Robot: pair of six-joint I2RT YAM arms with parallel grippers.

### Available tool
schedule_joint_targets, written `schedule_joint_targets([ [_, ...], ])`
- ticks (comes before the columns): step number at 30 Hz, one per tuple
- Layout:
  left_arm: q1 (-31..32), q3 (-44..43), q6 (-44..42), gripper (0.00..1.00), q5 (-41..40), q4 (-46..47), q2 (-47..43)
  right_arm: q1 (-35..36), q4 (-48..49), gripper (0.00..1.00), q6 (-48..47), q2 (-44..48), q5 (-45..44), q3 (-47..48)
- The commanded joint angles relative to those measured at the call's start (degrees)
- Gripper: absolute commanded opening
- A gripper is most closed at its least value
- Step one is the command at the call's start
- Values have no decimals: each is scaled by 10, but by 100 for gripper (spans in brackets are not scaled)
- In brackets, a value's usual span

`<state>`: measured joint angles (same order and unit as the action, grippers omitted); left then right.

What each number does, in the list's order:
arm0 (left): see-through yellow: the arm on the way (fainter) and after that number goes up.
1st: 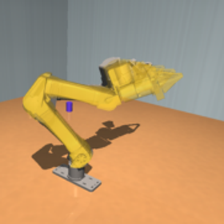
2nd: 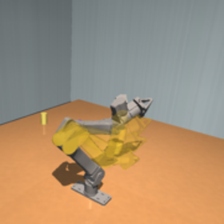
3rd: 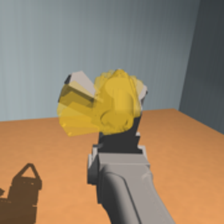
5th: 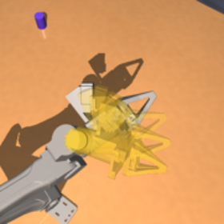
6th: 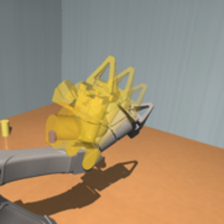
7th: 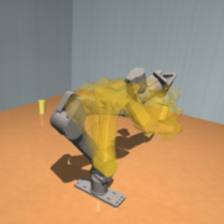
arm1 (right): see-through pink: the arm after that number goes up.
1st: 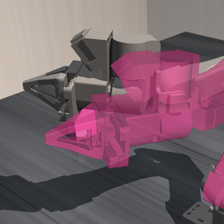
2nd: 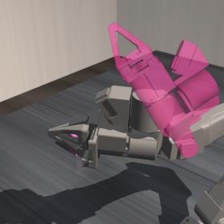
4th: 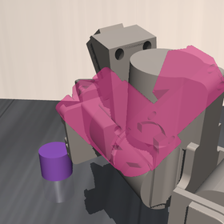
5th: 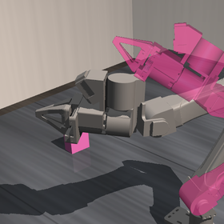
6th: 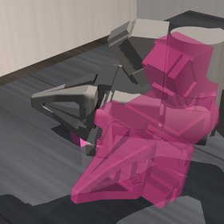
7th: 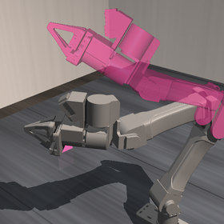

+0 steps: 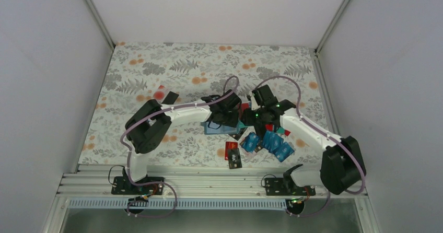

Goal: Put the credit cards into the card holder

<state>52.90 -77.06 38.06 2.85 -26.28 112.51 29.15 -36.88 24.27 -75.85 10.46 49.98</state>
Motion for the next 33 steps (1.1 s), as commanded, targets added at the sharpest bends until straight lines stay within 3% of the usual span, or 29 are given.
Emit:
schedule_joint_targets([
  [1,17,-19,-1,57,17,4,5,-4,-16,43,33,41,24,4],
  [5,29,8,-6,70,20,29,-39,-4,-34,45,51,61,69,-6],
  [14,50,117,-66,61,66,79,-136,21,-56,53,96,128,197,-106],
  [22,77,152,-95,58,83,126,-124,47,-77,57,142,151,105,-155],
  [27,88,114,-108,56,81,141,-76,47,-71,60,200,166,14,-163],
  [33,103,65,-102,58,2,83,-40,45,-38,66,239,123,-26,-163],
])
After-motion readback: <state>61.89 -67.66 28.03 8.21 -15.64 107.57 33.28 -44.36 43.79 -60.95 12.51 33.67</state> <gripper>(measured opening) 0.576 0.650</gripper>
